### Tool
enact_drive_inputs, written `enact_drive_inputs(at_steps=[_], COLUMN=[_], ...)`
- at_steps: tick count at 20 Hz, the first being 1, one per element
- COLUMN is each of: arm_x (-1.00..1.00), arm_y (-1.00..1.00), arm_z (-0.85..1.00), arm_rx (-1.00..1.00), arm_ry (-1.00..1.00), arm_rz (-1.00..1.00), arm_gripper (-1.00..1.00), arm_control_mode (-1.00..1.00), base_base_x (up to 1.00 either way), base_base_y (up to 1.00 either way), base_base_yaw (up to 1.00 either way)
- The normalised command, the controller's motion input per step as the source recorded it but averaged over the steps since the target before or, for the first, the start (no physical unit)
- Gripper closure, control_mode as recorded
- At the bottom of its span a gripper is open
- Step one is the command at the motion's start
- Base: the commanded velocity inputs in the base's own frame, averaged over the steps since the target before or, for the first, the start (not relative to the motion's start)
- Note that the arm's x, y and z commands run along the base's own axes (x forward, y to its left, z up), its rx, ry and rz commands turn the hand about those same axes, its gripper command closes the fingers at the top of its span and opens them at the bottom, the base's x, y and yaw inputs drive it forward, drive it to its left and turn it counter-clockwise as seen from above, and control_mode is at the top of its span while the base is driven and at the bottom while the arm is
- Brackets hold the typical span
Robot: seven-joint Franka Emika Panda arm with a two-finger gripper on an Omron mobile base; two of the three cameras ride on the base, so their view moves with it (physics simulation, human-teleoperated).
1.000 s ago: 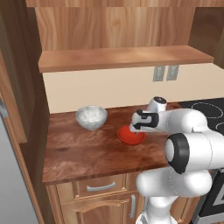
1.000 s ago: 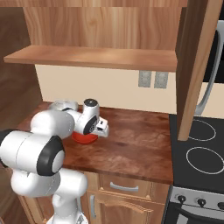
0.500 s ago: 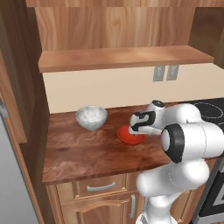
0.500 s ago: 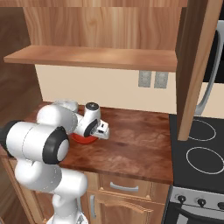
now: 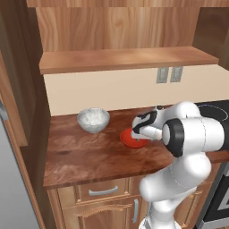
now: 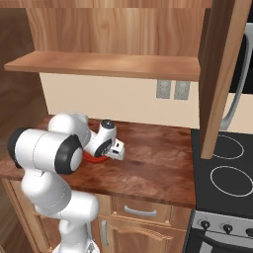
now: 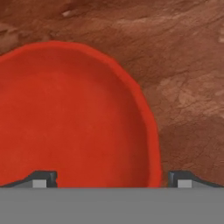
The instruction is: Pick up the bowls on the counter and stack them on top of one another in the open cabinet. Place the smaller bowl on top of the larger bowl.
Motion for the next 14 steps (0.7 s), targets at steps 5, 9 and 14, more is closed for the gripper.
enact_drive_inputs(at_steps=[5, 9, 14], arm_x=[0.09, 0.08, 0.01], arm_y=[0.0, 0.0, 0.0], arm_z=[-0.15, -0.12, -0.01], arm_rx=[0.02, 0.01, 0.0], arm_ry=[-0.02, -0.01, 0.0], arm_rz=[0.0, 0.0, 0.0], arm_gripper=[-1.0, -1.0, 1.0], arm_control_mode=[-1.0, -1.0, -1.0], base_base_x=[0.0, 0.0, 0.0], base_base_y=[0.0, 0.0, 0.0], base_base_yaw=[0.0, 0.0, 0.0])
